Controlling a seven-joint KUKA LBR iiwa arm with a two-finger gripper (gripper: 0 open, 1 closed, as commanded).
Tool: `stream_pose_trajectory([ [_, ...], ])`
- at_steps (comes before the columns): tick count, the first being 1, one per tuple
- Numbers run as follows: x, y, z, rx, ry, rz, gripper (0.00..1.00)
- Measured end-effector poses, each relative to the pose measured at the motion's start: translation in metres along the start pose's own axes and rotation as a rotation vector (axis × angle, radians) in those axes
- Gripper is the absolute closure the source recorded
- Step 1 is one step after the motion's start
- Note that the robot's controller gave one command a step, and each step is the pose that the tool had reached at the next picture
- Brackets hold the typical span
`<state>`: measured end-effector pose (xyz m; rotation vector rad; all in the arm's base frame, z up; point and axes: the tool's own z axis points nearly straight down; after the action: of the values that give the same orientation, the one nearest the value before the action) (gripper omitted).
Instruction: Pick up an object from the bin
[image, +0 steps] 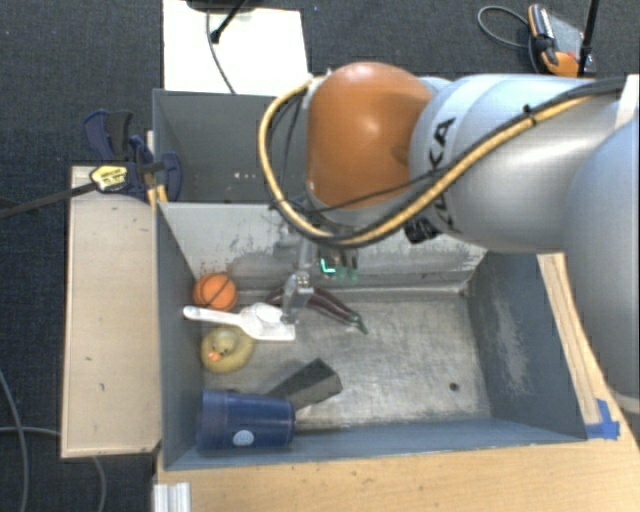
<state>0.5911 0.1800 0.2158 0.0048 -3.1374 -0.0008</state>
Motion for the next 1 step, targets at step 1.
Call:
stream_pose_trajectory([
  [1,-0.0019,-0.0009,-0.0042,-0.001,-0.008,0.004,0.00],
])
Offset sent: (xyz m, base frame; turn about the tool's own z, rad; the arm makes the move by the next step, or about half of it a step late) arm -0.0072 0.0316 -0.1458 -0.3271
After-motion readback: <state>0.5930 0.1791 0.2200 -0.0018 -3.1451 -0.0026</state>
